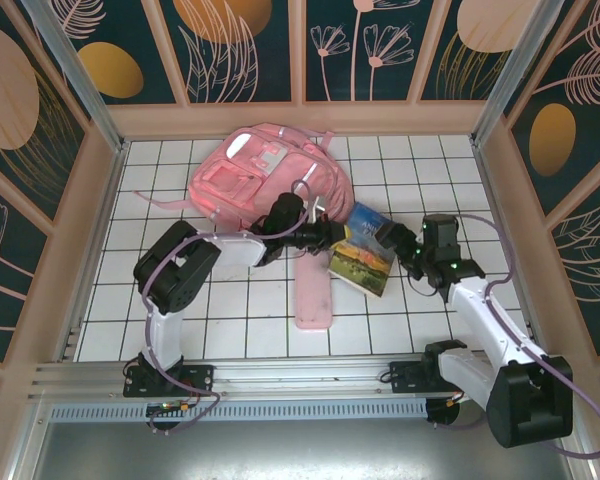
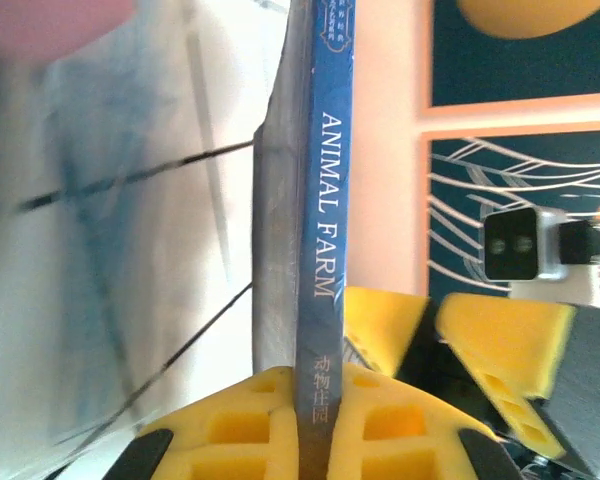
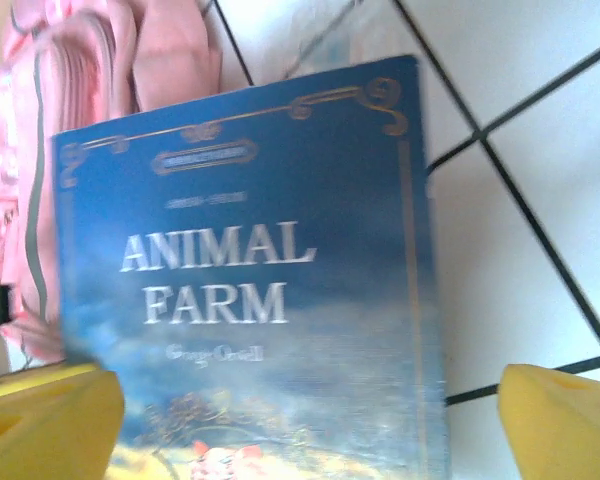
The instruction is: Pack the student bag
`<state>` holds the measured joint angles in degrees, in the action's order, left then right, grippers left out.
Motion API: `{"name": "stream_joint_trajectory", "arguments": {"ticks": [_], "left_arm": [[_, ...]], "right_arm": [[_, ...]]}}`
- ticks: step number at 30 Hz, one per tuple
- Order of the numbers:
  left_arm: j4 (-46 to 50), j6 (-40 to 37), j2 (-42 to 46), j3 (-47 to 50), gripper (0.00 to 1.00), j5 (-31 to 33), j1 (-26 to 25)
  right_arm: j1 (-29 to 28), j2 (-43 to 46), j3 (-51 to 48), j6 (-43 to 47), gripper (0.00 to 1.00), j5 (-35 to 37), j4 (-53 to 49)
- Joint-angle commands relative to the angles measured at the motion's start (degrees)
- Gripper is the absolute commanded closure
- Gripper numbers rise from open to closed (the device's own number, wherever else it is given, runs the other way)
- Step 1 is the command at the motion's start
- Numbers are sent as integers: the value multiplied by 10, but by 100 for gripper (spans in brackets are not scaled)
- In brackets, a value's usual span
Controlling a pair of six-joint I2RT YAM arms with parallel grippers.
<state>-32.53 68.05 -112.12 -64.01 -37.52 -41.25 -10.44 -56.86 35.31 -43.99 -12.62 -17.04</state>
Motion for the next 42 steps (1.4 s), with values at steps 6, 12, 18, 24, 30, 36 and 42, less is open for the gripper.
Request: {"name": "stream_joint_trajectory", "arguments": {"ticks": [6, 12, 18, 24, 30, 36, 42], "left_arm": [[-26, -22, 111, -38, 100, 247, 46], [-129, 51, 98, -17, 100, 380, 46], [-212, 139, 81, 19, 100, 416, 36], [-221, 164, 93, 39, 100, 415, 20], [-228, 180, 117, 79, 100, 414, 12], [-214, 171, 124, 101, 92, 399, 11], [8, -20, 136, 28, 16, 330, 12]], "right_arm": [[-47, -4, 17, -79, 1, -68, 118], [-138, -19, -58, -205, 1, -18, 394], [-193, -98, -78, -251, 1, 61, 609], [-195, -218, -30, -267, 1, 46, 725], [-186, -272, 5, -264, 18, 51, 774], [-173, -264, 28, -239, 100, 61, 745], [-127, -228, 36, -185, 100, 42, 653]]}}
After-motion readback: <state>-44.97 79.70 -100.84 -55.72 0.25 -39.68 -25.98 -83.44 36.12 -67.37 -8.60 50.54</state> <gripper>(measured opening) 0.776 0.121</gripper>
